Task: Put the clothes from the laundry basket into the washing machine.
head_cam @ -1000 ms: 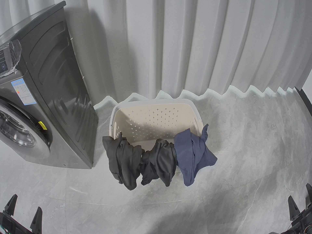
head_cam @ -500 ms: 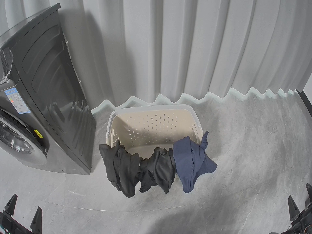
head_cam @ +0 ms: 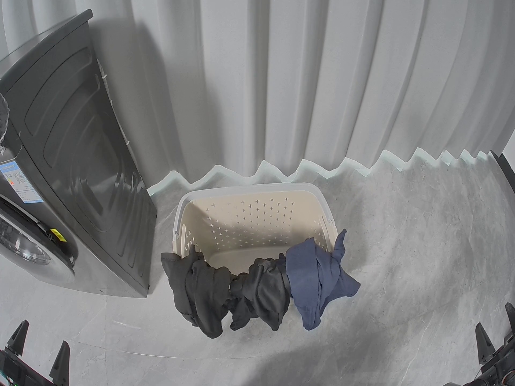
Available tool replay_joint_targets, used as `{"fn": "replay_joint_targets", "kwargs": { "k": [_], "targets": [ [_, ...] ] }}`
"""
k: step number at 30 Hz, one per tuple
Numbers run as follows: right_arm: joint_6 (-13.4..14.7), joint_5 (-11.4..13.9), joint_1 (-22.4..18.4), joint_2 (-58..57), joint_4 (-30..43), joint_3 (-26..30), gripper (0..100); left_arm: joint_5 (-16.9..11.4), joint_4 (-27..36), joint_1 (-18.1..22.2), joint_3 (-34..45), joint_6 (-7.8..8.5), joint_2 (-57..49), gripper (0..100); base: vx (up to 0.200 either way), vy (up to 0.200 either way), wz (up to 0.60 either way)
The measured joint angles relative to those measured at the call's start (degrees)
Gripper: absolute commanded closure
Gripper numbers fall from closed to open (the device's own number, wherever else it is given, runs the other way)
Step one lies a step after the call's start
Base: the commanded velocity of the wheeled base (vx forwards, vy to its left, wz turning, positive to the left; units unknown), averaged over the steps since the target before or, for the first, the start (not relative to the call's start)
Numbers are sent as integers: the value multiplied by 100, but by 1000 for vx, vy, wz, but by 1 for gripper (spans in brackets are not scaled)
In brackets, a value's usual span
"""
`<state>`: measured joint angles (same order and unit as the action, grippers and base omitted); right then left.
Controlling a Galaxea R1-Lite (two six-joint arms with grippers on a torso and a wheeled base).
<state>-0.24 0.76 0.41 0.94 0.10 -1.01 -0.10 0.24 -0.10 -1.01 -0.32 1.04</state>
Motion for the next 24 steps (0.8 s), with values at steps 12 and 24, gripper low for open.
{"fn": "replay_joint_targets", "kwargs": {
  "k": [12,24],
  "targets": [
    [0,2,5,0,0,0,0,0,0,0,0,-1,0,0,50,0,0],
    [0,2,-1,0,0,0,0,0,0,0,0,-4,0,0,100,0,0]
  ]
}}
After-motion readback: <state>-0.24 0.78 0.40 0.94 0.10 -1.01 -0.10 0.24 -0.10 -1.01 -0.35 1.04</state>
